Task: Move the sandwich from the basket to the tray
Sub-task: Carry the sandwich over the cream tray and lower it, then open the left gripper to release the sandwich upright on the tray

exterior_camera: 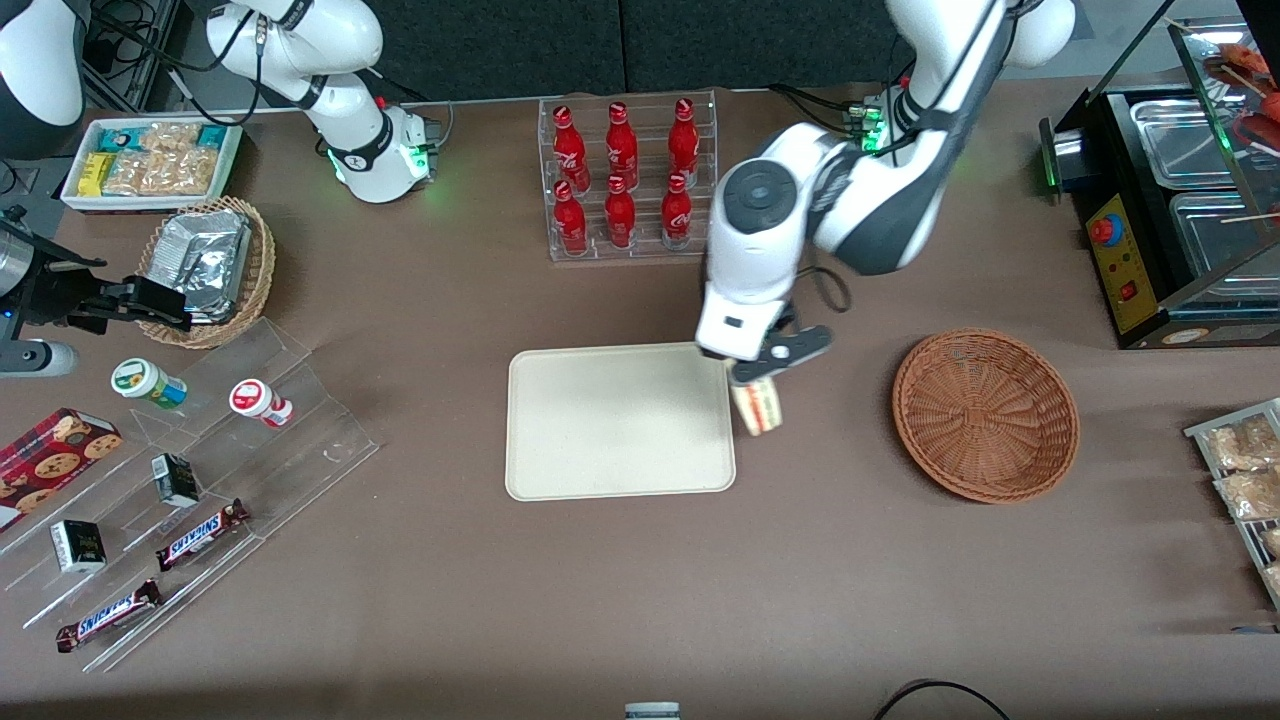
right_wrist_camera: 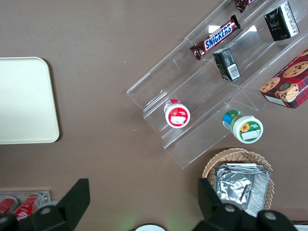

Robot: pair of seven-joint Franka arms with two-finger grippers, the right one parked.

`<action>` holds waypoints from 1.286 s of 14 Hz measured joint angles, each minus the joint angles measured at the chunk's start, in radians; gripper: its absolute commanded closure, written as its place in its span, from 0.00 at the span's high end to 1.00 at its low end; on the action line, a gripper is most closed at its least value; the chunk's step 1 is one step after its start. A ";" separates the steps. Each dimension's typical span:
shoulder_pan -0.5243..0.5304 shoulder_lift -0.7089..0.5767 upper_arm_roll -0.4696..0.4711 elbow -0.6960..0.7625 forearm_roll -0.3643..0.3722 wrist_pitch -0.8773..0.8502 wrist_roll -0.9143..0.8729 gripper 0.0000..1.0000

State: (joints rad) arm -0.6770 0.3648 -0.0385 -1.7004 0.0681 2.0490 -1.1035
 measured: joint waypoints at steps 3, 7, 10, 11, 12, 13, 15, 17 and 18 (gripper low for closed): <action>-0.060 0.067 -0.001 0.004 0.000 0.110 0.000 0.17; -0.066 0.136 -0.011 0.004 0.000 0.218 0.018 0.17; -0.076 0.191 -0.021 0.005 0.000 0.278 0.032 0.17; -0.079 0.205 -0.023 0.005 0.000 0.296 0.032 0.17; -0.080 0.216 -0.026 0.005 0.000 0.313 0.034 0.17; -0.080 0.225 -0.028 0.005 0.000 0.322 0.038 0.17; -0.081 0.238 -0.033 0.005 0.000 0.325 0.051 0.17; -0.081 0.248 -0.039 0.005 0.000 0.327 0.067 0.17; -0.081 0.251 -0.040 0.005 0.000 0.330 0.074 0.17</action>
State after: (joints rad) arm -0.7577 0.6158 -0.0783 -1.6952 0.0681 2.3792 -1.0292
